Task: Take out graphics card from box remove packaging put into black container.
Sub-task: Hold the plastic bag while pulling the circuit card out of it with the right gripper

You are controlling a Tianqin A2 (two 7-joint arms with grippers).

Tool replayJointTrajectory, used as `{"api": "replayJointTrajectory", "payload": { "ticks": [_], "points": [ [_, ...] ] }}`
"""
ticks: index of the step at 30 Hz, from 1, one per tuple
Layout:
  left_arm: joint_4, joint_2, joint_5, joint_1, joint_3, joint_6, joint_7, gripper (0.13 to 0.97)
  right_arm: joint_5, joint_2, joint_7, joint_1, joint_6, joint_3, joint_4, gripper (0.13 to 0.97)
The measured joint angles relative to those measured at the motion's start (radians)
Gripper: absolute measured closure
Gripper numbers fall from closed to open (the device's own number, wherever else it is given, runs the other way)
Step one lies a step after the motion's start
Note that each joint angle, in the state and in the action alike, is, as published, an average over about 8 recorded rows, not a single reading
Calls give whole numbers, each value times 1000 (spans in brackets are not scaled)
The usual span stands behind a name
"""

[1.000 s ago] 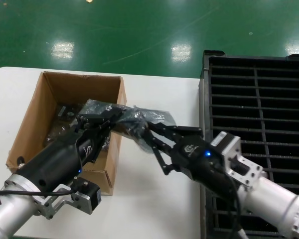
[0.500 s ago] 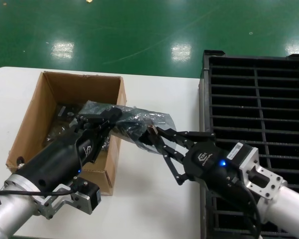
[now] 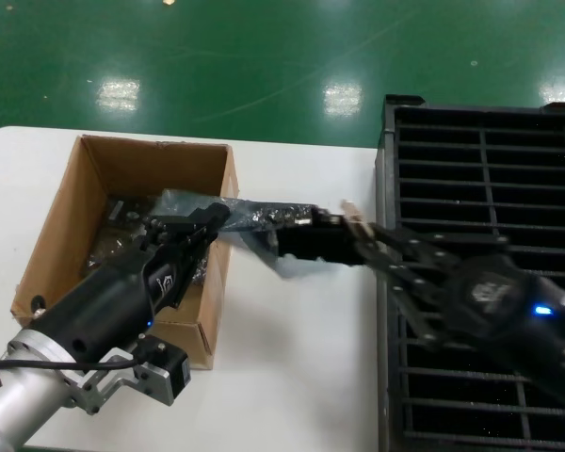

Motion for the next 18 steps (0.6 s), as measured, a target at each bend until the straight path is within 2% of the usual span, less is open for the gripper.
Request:
{"api": "replayJointTrajectory", "payload": {
  "ticks": [11, 18],
  "points": [
    [0, 0, 0, 0, 0, 0, 0, 957, 160, 205, 6, -164, -40, 235, 91, 908],
    [0, 0, 0, 0, 0, 0, 0, 957, 148, 269, 14, -215, -17, 313, 95, 908]
  ]
}}
